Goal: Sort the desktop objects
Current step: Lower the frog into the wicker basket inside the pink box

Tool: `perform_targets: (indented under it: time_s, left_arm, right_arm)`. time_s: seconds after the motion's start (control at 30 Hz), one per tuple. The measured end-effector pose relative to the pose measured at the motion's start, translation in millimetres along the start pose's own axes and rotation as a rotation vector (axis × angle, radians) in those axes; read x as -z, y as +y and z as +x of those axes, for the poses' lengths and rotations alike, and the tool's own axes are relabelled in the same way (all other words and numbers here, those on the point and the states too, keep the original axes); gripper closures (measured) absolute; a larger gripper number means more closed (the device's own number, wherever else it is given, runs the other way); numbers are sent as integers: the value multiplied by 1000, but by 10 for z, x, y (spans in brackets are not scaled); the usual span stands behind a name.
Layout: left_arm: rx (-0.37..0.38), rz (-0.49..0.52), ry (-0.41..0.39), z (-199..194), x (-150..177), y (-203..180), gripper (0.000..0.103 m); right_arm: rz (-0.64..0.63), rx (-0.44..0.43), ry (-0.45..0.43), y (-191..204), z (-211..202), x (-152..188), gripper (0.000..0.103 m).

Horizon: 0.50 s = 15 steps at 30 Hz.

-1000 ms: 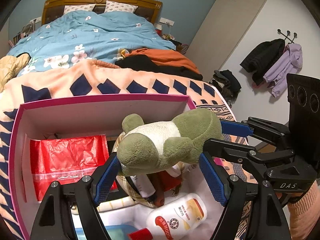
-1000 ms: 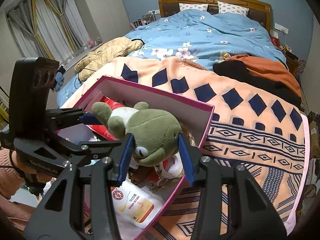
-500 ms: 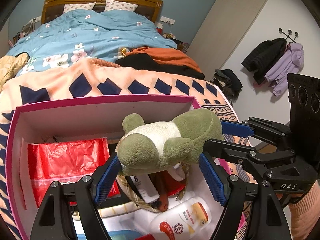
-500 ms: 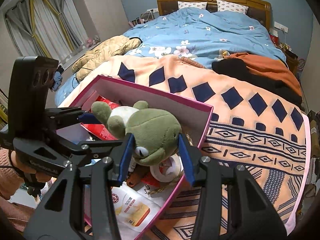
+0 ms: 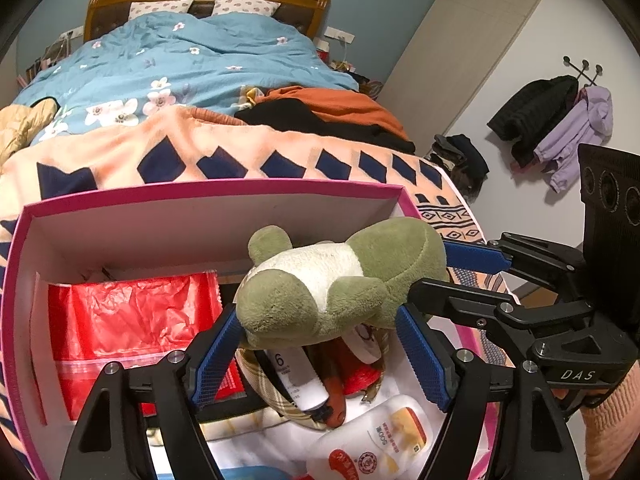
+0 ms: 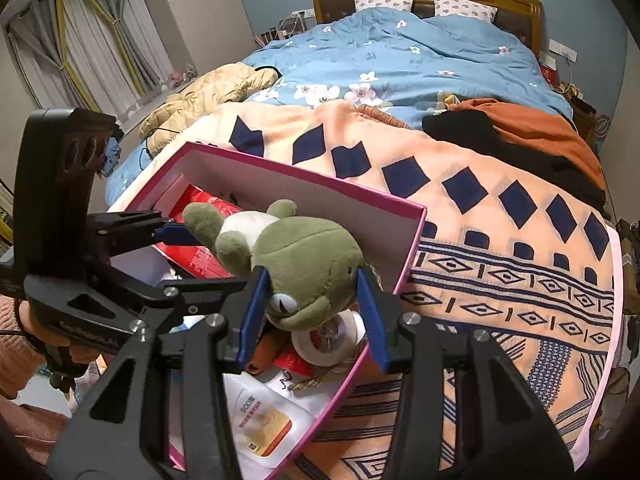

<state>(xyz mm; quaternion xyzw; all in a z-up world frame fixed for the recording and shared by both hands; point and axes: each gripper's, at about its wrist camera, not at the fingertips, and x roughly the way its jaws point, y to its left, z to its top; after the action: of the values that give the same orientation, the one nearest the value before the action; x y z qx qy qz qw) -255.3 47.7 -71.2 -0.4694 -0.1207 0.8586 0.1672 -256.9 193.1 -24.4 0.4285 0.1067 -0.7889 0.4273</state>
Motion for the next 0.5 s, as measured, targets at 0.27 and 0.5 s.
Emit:
perform_targets:
  time_s: [0.27, 0.5]
  left_arm:
    - [-3, -16, 18, 72, 18, 55, 28]
    - [-8, 1, 33, 129, 11, 7, 28]
  right_arm:
    - [-29, 25, 16, 31, 78, -18, 58]
    - [-60, 112, 32, 28, 116, -15, 62]
